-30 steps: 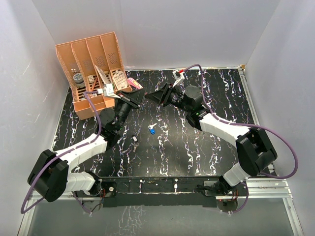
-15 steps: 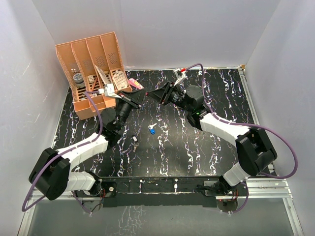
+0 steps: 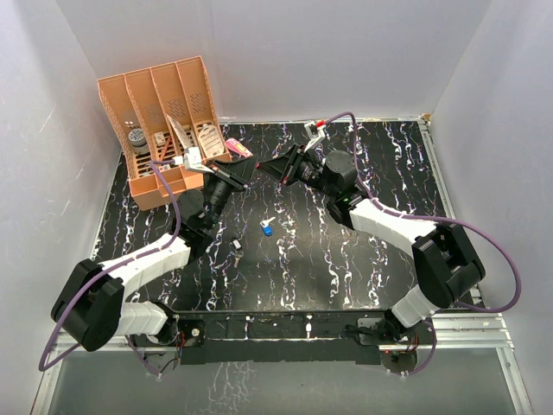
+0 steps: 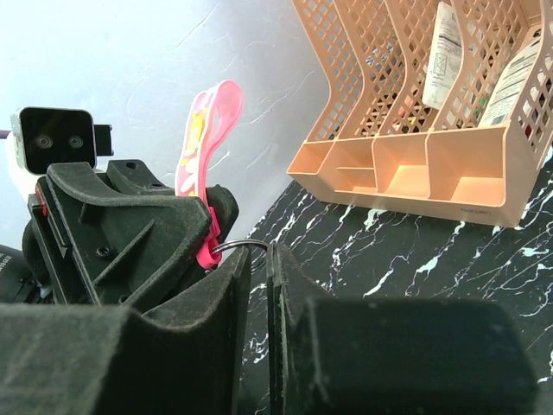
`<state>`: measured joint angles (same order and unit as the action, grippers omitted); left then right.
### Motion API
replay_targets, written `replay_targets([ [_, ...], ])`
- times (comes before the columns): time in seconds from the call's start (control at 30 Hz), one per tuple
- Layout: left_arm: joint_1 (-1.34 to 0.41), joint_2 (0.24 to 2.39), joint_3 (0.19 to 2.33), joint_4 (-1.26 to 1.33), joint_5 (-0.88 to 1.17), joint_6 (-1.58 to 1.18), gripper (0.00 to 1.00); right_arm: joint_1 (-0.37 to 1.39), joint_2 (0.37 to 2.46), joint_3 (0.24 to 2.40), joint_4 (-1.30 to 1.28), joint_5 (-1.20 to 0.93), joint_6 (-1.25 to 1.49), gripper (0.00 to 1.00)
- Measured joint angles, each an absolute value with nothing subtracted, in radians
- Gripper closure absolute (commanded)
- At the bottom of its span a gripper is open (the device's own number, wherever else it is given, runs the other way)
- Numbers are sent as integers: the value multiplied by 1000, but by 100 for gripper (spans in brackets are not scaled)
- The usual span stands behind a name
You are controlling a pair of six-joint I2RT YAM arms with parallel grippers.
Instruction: Put the keys on the keyring
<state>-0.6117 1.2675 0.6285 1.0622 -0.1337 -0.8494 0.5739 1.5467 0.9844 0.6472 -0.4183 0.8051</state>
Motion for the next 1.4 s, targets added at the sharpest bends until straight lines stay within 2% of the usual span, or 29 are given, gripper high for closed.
replay_targets([
  [0.23, -612, 1267, 629, 1057, -135, -849, 100, 574, 1547, 984, 617, -406, 768, 88],
  [0.4, -612, 1267, 638, 1020, -150, -849, 100, 574, 1546, 984, 583, -390, 739, 74],
  [0.67, -612, 1267, 638, 1019, -207, -844, 100, 574, 1496, 984, 514, -363, 690, 71],
  [0.83, -612, 1266, 575, 1063, -292, -858, 100, 574, 1429, 984, 454, -336, 645, 68],
  [1.13, -612, 1202, 462, 1045, -513, -946, 100, 574, 1348, 984, 225, -275, 509, 52],
  [1.4, -612, 1115, 452, 1001, -612, -1019, 100, 574, 1317, 938, 62, -260, 439, 48],
])
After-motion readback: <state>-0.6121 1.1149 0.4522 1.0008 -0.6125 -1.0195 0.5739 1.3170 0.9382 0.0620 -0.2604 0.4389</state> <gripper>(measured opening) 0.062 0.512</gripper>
